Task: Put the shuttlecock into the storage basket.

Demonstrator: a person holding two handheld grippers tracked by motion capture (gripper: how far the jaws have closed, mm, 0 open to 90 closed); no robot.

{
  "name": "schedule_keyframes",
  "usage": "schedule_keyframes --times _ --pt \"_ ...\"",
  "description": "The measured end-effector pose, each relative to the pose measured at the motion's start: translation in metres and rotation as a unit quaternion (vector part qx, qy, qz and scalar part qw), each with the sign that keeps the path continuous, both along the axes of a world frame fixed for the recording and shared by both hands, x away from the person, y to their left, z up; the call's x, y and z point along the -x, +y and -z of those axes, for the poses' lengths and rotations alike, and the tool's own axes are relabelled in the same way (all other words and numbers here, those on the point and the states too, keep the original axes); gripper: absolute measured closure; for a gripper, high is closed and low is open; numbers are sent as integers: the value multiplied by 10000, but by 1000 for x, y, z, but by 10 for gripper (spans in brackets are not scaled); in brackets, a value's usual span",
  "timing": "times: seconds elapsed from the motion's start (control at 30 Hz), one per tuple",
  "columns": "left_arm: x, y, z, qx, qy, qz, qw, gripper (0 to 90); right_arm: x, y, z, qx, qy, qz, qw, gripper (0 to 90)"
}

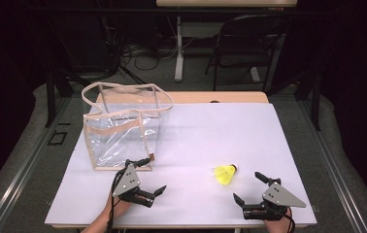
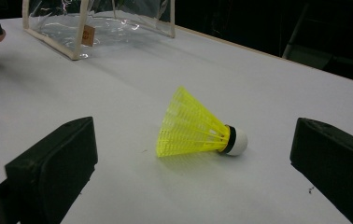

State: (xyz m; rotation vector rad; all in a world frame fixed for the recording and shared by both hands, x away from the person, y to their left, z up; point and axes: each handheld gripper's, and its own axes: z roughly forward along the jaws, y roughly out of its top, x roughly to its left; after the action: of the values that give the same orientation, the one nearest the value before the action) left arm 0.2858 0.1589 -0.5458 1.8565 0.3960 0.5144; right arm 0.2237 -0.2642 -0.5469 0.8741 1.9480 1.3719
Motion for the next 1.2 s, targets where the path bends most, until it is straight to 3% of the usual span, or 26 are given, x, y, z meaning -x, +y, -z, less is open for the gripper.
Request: schedule_keyframes --times 0.67,0.87,1.2 --pt "-13 -31 -4 -154 162 365 9991 1 0 0 0 -8 20 2 10000 2" --pt "-19 -43 -4 -337 321 330 9984 2 -1 0 1 -6 49 2 10000 3" --pt "-32 -64 -5 -378 542 424 9969 2 -1 1 1 5 53 -21 10000 3"
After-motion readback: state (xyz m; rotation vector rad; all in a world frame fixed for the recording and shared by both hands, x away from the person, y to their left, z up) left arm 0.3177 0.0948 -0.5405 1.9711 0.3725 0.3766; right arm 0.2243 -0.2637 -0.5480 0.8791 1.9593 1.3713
